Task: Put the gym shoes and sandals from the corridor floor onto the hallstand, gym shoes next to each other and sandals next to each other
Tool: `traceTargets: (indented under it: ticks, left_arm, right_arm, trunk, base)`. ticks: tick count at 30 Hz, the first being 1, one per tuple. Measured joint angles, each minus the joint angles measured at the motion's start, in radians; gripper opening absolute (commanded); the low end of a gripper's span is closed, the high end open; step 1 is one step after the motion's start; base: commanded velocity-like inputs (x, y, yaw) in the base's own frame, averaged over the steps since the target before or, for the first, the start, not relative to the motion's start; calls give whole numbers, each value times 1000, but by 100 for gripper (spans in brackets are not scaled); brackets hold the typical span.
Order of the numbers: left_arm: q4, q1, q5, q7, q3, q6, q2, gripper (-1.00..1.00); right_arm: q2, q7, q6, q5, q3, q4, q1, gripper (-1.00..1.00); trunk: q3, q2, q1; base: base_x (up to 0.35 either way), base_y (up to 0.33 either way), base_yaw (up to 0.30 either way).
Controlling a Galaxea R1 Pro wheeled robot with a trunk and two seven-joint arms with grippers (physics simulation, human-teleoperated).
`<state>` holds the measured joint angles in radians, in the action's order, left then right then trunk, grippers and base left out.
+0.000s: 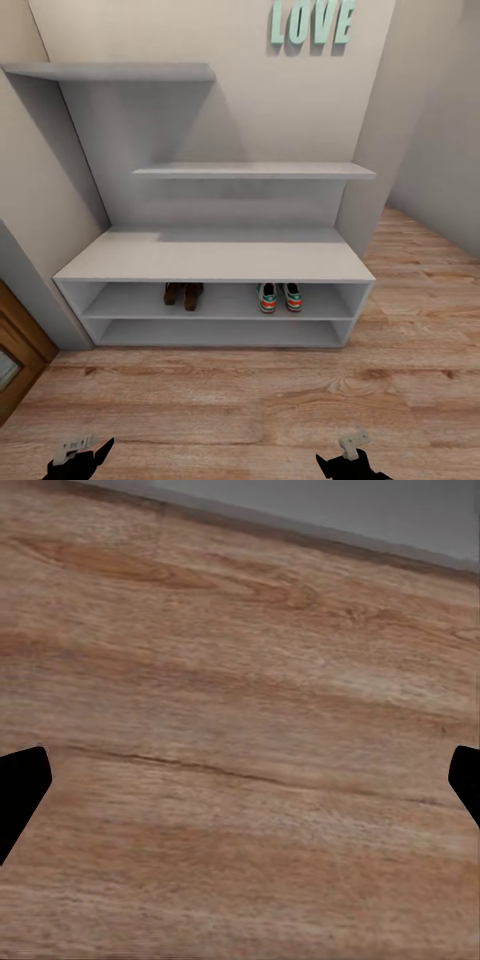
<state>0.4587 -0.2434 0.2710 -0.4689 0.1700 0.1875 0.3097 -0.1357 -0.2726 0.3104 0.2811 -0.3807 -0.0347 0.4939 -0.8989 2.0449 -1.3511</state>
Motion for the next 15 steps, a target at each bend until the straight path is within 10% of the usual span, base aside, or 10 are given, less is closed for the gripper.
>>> traceTargets:
  ticks: [15]
  left_arm:
    - [-60, 0, -2, 112, -3, 83, -53, 100]
  right_arm:
    - [10, 32, 0, -4, -1, 0, -49, 100]
  trunk:
    - [47, -105, 58]
  base:
    - [0, 0, 0]
